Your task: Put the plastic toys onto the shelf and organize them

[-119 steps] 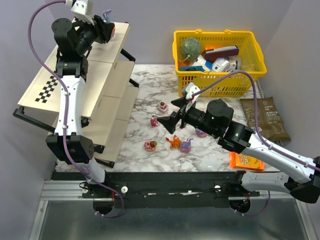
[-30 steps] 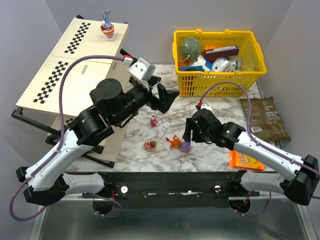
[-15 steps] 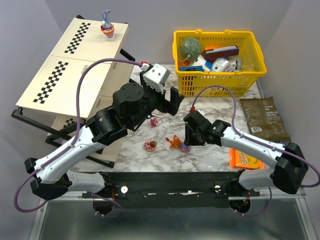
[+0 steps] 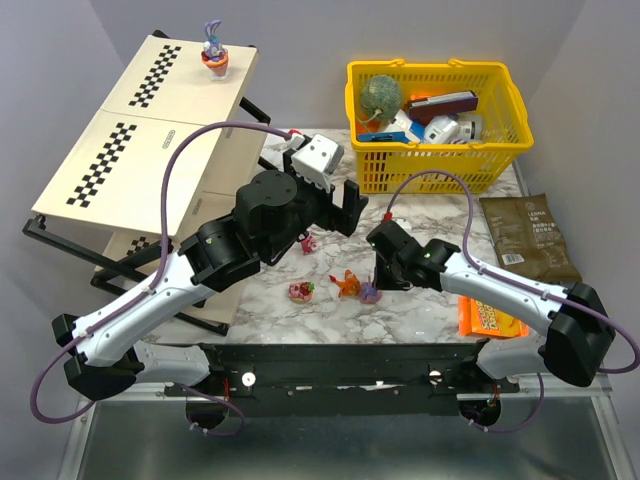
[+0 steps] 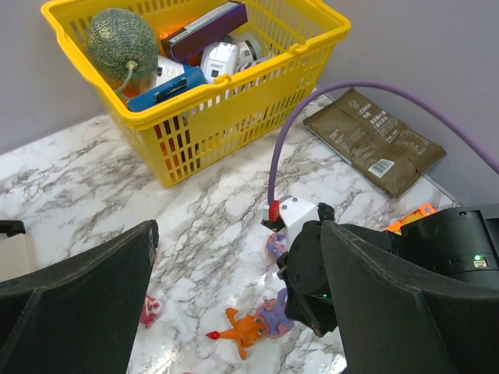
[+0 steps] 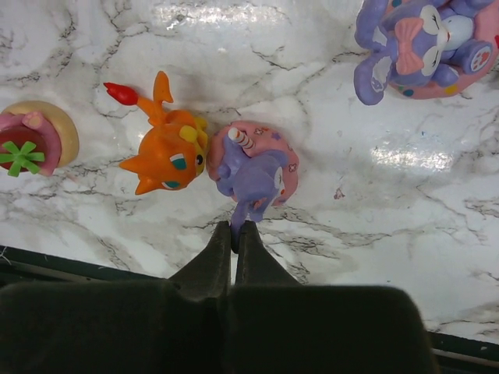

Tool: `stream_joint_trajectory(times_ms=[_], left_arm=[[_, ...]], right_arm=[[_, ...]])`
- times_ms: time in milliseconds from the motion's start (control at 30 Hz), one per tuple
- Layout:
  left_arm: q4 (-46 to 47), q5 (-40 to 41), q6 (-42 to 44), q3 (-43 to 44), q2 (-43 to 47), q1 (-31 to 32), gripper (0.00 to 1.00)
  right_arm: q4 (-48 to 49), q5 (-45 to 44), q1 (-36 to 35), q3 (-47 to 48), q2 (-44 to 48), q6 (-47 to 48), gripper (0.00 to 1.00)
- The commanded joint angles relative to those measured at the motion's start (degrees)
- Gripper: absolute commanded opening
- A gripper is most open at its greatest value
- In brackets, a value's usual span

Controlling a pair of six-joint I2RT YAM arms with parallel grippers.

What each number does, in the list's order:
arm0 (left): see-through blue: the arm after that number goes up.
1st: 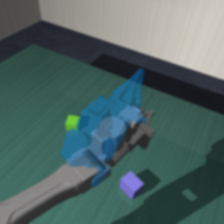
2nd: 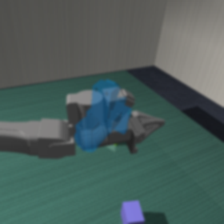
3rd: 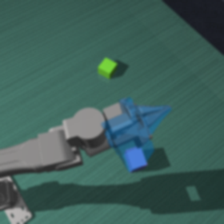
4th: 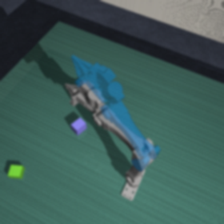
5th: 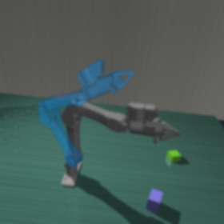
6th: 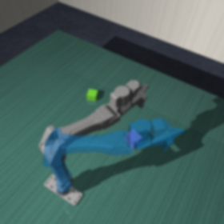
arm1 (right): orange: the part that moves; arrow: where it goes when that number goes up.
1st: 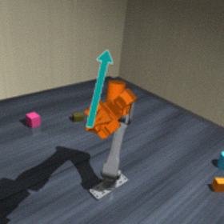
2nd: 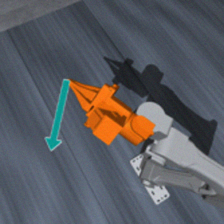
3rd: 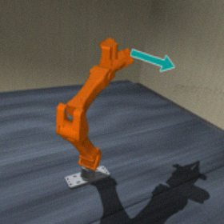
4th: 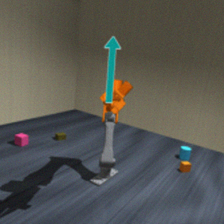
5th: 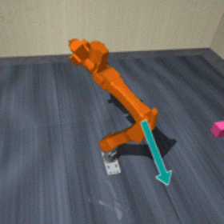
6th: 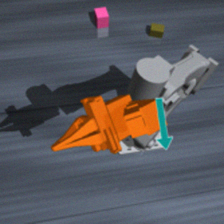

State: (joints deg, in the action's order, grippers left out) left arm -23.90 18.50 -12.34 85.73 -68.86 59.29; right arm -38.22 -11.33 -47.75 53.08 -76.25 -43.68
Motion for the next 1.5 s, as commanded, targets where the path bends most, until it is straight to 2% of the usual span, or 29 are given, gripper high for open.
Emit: stream_joint_trajectory(times_ms=[0,167,500,633,800,1000,1133,1233,1467], left_arm=[[-0.62,1.8,-1.02,-0.83,0.31,0.22,0.94],[-0.18,2.24,-1.99,-2.41,0.22,0.22,0.94],[5.26,1.01,-3.22,-8.38,-1.28,0.3,0.94],[9.48,-1.44,-1.55,-11.81,-0.4,0.3,0.94],[18.77,-10.31,1.43,-17.43,1.36,0.39,0.96],[25.2,-17.0,4.69,-19.02,-1.01,0.57,0.98],[28.73,-18.41,6.62,-19.81,-1.36,0.65,0.99],[30.32,-21.83,8.2,-20.08,-2.33,0.74,0.99],[29.53,-22.28,11.98,-17.53,-6.55,1.53,0.99]], right_arm=[[-0.54,-3.95,0.46,-0.26,0.48,-0.97,0.01],[-5.19,-7.21,0.46,3.25,4.61,-1.58,0.01],[-13.28,-9.67,3.27,17.4,10.94,-4.22,0.01],[-15.83,-9.58,4.77,22.94,11.91,-4.92,0.01],[-17.15,-8.01,5.91,28.82,12.7,-5.19,0.01],[-19.17,-3.88,6.79,33.75,12.88,-5.71,0.01],[-20.49,-2.56,6.88,36.12,12.79,-5.89,0.01],[-20.58,-1.42,6.88,36.65,13.05,-5.89,0.01],[-21.11,0.17,6.88,38.59,13.05,-5.63,0.01]])
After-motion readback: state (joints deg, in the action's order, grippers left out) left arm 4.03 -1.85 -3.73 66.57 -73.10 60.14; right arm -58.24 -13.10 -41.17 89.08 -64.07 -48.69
